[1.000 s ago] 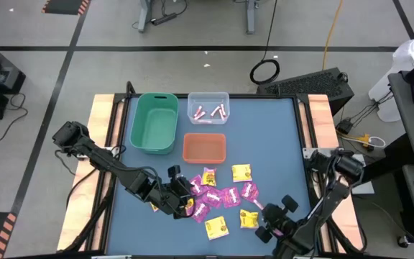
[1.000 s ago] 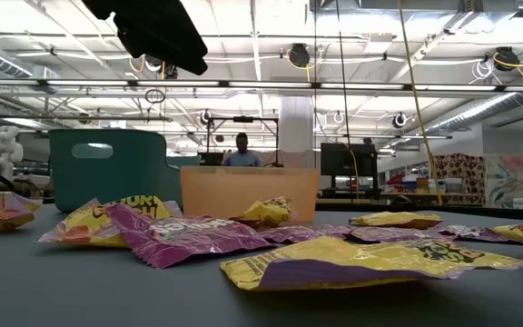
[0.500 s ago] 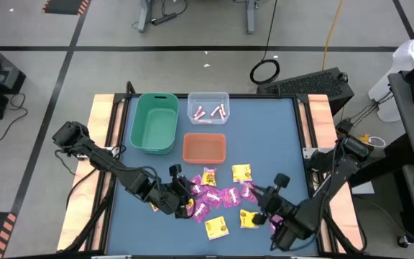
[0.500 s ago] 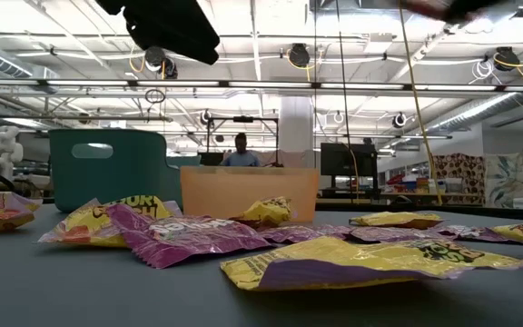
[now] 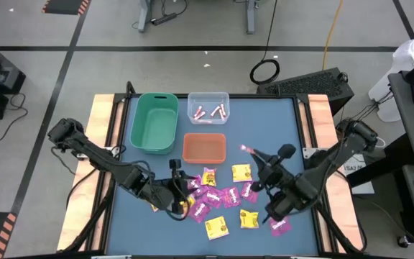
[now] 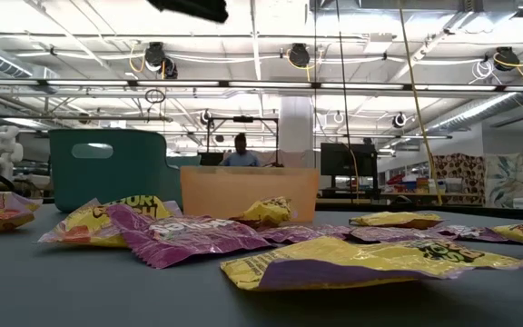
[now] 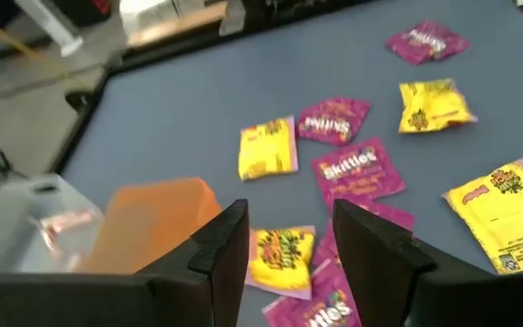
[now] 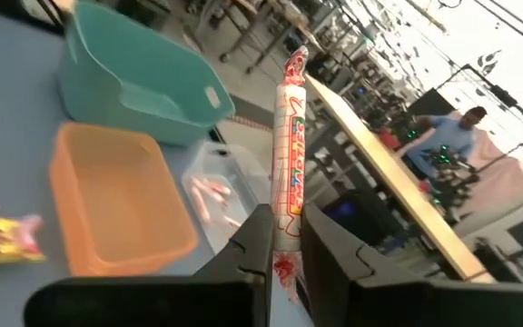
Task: Sort candy
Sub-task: Put the white candy into the transparent bin
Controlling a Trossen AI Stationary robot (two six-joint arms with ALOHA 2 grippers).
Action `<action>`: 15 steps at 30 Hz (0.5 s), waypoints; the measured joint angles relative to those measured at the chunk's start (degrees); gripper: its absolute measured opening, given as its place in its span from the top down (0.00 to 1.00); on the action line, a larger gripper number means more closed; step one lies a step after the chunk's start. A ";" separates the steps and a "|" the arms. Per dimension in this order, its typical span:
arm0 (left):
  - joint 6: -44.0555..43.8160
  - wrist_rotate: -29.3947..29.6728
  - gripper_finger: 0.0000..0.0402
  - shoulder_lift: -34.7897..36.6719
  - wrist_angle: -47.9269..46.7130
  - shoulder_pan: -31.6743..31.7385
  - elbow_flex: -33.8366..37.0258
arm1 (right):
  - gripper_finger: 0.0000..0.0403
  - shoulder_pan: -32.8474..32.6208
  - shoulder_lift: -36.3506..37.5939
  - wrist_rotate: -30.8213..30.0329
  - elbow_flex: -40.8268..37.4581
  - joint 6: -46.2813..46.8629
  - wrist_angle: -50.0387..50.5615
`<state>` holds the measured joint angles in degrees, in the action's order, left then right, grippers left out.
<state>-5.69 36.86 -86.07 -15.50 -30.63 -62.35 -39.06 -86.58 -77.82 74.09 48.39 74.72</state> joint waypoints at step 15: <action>3.04 0.03 0.59 5.96 -3.37 2.91 -0.01 | 0.92 5.99 1.21 7.74 -4.05 -29.98 -3.27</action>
<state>-2.65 36.90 -80.12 -18.87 -27.73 -62.36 -33.08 -85.36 -70.08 70.04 18.41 71.46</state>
